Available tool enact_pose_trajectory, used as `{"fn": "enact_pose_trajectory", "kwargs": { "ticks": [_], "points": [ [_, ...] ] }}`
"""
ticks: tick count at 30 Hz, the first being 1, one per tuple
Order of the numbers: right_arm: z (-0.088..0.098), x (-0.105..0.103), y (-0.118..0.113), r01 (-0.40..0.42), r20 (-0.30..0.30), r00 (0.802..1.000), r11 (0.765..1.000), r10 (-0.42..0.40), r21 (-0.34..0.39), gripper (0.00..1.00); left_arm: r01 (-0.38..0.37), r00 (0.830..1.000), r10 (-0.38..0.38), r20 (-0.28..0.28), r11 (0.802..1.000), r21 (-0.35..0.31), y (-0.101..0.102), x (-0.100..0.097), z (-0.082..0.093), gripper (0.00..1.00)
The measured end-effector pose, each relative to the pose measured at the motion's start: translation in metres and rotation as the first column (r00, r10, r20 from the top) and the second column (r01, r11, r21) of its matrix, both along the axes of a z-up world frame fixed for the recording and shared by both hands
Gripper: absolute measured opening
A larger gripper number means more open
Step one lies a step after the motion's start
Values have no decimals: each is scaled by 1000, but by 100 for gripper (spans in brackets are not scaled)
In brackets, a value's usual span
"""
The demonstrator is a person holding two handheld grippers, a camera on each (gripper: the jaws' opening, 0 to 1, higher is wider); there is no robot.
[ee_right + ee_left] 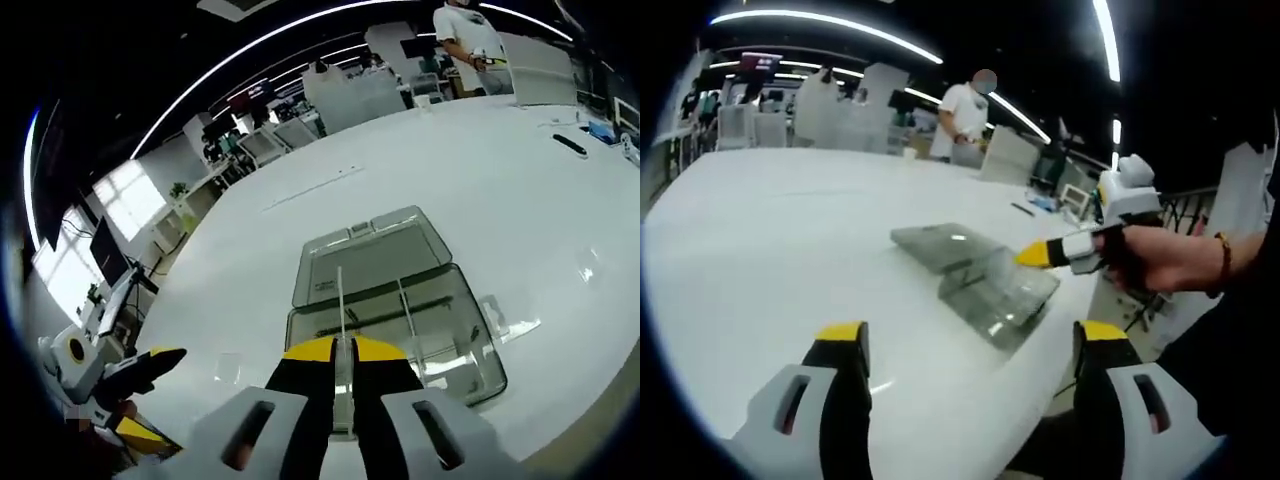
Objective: Insert the divider into the dual guide fixture by aligning both edges with the guide slots and pushing it downward to the bottom, including one-sided entry, uneven engagement, binding, and posture correction.
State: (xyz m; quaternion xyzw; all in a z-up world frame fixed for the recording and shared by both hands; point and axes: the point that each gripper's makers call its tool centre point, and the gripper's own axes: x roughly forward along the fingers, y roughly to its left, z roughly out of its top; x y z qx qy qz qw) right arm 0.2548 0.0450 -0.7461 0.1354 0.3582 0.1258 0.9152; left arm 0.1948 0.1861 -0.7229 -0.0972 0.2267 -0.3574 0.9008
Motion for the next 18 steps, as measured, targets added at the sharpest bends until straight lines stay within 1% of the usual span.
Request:
{"fn": "enact_pose_trajectory", "kwargs": {
  "ticks": [3, 4, 6, 10, 15, 18],
  "points": [
    [-4, 0, 1, -17, 2, 1000, 999, 17, -32, 0, 0, 1000, 0, -7, 1000, 1, 3, 0, -2, 82],
    [-4, 2, 1, -19, 9, 1000, 999, 19, -37, 0, -1, 1000, 1, -8, 1000, 0, 4, -1, -2, 82],
    [-4, 1, 1, -16, 4, 1000, 999, 16, -45, 0, -3, 1000, 3, -10, 1000, 2, 6, 0, -2, 81],
    [-6, 2, 1, -21, 7, 1000, 997, 21, -81, 0, -7, 1000, 7, -13, 1000, 2, 9, 1, -2, 81],
    [-8, 3, 1, -21, 6, 1000, 995, 22, -101, 0, -8, 1000, 8, -12, 1000, 2, 11, 2, -2, 81],
    [-9, 3, 1, -14, 3, 1000, 995, 15, -95, 0, -6, 1000, 6, -17, 1000, 5, 12, 1, -3, 81]
  ]
}}
